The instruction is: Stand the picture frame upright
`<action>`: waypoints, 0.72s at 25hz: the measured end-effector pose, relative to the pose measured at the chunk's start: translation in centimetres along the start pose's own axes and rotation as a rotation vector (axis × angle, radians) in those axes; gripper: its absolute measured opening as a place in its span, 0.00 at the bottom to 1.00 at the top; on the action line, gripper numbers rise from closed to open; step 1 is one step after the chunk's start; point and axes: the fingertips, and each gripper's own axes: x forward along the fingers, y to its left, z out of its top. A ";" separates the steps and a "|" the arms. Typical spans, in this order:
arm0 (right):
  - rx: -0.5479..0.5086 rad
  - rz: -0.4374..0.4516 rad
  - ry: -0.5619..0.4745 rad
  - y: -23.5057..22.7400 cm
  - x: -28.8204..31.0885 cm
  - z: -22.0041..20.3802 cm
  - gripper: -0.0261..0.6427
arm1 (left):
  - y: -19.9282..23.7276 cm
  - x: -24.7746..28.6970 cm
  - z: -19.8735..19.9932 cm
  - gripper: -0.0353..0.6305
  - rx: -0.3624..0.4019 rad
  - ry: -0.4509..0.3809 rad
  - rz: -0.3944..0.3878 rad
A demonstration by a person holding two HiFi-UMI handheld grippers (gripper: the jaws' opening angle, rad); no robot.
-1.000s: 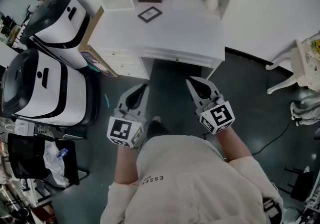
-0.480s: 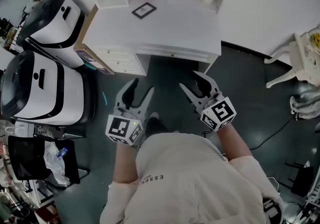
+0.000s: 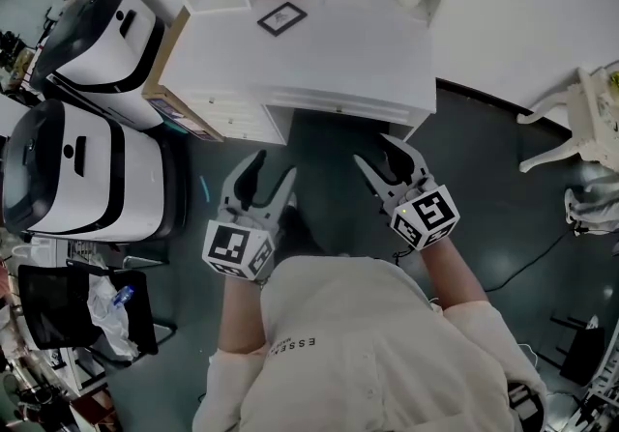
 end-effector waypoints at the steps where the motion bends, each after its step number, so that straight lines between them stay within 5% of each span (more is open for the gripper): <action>1: 0.000 -0.003 0.001 -0.3 1.0 0.0 0.34 | 0.8 0.4 -0.1 0.37 0.001 -0.001 0.001; 18: 0.009 -0.099 0.035 -4.6 27.0 3.5 0.34 | 26.2 10.0 3.6 0.37 -0.010 -0.024 -0.052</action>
